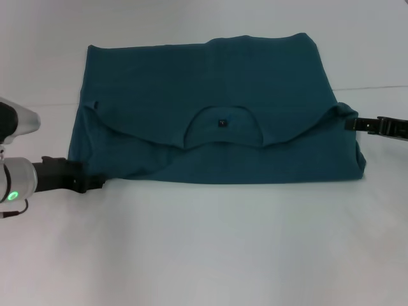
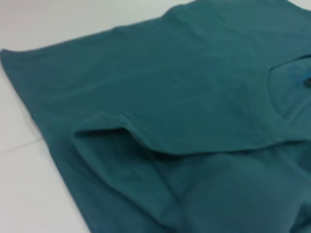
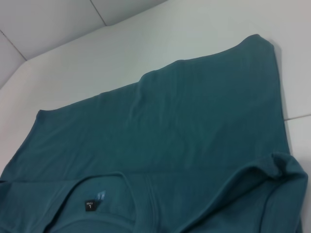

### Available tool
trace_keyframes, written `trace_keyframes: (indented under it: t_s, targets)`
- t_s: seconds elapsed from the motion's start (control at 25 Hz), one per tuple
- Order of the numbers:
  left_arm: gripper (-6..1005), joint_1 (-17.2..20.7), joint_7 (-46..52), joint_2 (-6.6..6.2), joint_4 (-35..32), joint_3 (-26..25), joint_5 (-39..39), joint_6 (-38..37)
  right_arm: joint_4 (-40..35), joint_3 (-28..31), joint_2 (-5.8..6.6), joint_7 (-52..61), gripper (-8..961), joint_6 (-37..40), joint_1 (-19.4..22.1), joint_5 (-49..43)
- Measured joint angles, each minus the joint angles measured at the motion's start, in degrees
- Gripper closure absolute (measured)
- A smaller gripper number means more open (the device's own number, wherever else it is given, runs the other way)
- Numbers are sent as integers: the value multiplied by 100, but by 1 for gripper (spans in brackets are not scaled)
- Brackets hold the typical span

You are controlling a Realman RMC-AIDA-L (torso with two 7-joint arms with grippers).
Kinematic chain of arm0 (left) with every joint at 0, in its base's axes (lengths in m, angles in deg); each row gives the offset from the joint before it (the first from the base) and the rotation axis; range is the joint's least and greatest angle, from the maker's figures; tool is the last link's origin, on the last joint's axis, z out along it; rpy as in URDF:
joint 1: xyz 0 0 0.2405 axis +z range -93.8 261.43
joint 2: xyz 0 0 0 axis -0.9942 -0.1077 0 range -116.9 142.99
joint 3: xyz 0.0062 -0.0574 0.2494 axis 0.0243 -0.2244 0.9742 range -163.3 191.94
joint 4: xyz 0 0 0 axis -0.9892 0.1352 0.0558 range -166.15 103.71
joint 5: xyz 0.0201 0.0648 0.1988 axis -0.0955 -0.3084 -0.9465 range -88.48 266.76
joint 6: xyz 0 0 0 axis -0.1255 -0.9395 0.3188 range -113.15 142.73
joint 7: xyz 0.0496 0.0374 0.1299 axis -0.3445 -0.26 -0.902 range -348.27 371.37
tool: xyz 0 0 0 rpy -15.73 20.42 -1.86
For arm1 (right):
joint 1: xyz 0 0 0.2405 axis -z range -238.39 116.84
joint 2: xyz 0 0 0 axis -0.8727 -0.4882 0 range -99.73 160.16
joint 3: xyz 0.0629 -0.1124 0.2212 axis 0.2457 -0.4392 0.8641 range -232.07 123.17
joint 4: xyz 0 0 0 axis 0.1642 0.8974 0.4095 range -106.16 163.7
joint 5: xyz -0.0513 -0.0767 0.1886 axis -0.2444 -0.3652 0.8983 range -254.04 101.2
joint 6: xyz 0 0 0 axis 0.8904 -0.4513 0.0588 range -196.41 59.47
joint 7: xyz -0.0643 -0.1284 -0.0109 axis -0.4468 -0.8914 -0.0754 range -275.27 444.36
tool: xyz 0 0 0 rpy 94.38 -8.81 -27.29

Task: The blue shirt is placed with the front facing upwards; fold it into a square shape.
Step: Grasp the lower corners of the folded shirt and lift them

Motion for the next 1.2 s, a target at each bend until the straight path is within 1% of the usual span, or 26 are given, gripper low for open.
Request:
trace_keyframes:
  t_s: [0.08, 0.16, 0.4, 0.64, 0.76, 1.16, 1.2]
  targets:
    - [340, -68, -15, -21, 156, 33, -3, 96, 0, -3, -2, 0, 217, -2, 0, 0]
    - [342, -84, -42, -12, 199, 45, -4, 201, 4, -8, -2, 0, 217, -9, 1, 0]
    - [350, -85, -198, 15, 174, 42, 3, 269, 24, -3, 0, 0, 219, -20, 3, 0]
    - [358, -134, -281, 15, 165, 46, 25, 264, 26, 7, 3, 21, 220, -17, 22, 0]
    - [585, -168, -302, 24, 176, 48, 11, 254, 15, 8, 4, 36, 220, -16, 36, 0]
    - [993, -215, -288, -14, 251, 48, -2, 192, 13, 8, 43, 43, 220, 24, 39, 0]
    - [993, -216, -287, -23, 251, 48, -3, 185, 10, 8, 50, 42, 220, 42, 39, 0]
